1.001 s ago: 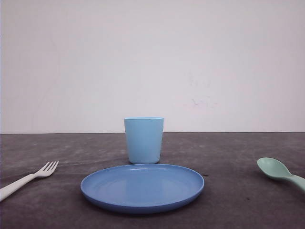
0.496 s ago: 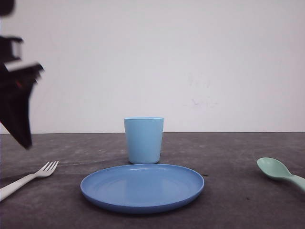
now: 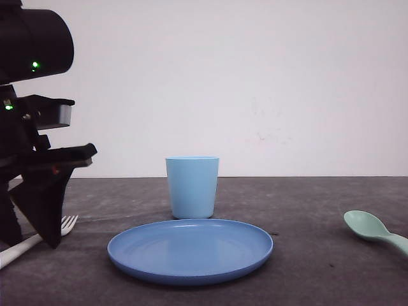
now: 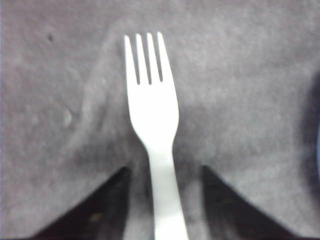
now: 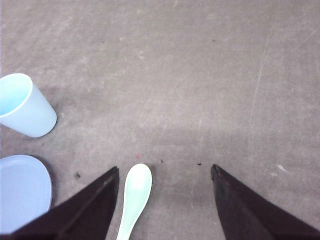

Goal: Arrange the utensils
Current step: 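Lower the left gripper onto the white fork and close it, then lift the white fork and carry it over the light blue cup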

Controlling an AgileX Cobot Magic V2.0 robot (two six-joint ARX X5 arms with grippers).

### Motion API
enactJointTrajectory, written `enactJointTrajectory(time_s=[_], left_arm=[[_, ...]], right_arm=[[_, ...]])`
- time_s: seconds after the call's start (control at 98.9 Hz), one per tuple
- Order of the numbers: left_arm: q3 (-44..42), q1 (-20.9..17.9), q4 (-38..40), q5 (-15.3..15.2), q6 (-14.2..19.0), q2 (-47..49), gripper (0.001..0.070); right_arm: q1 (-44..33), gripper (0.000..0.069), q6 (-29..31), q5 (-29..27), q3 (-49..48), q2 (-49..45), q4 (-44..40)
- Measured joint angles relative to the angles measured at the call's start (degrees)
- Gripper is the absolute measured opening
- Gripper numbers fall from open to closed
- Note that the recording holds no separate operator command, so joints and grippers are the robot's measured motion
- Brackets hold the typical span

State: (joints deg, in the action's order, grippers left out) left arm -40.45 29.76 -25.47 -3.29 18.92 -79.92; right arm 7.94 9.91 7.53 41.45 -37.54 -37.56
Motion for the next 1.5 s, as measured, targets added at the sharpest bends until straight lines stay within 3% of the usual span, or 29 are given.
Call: enactJointTrajectory(time_s=[0.101, 0.162, 0.395, 0.566, 0.829, 0.84, 1.062, 1.497], left_arm=[[-0.3, 0.1, 0.9, -0.5, 0.0, -0.9, 0.0088], [-0.5, 0.1, 1.1, -0.4, 0.3, -1.1, 0.0049], [-0.8, 0.2, 1.0, -0.6, 0.9, -1.1, 0.004], [-2.8, 0.2, 2.4, -4.1, 0.4, 4.4, 0.004], [-5.0, 1.4, 28.5, -3.5, -1.8, 19.5, 0.004], [-5.0, 2.4, 34.3, -2.9, -3.7, 18.9, 0.004], [-5.0, 5.6, 48.4, -2.5, -8.8, 10.2, 0.004], [-5.0, 8.3, 69.3, -2.3, -9.5, -11.4, 0.004]], right_arm=[[0.0, 0.0364, 0.0, 0.0, 0.0, 0.0, 0.0], [0.0, 0.0364, 0.0, 0.0, 0.0, 0.0, 0.0], [0.0, 0.0364, 0.0, 0.0, 0.0, 0.0, 0.0], [0.0, 0.0364, 0.0, 0.0, 0.0, 0.0, 0.0], [0.0, 0.0364, 0.0, 0.0, 0.0, 0.0, 1.1], [0.0, 0.0364, 0.0, 0.0, 0.0, 0.0, 1.8], [0.0, 0.0364, 0.0, 0.0, 0.0, 0.0, 3.9], [0.0, 0.0364, -1.0, -1.3, 0.0, 0.0, 4.5]])
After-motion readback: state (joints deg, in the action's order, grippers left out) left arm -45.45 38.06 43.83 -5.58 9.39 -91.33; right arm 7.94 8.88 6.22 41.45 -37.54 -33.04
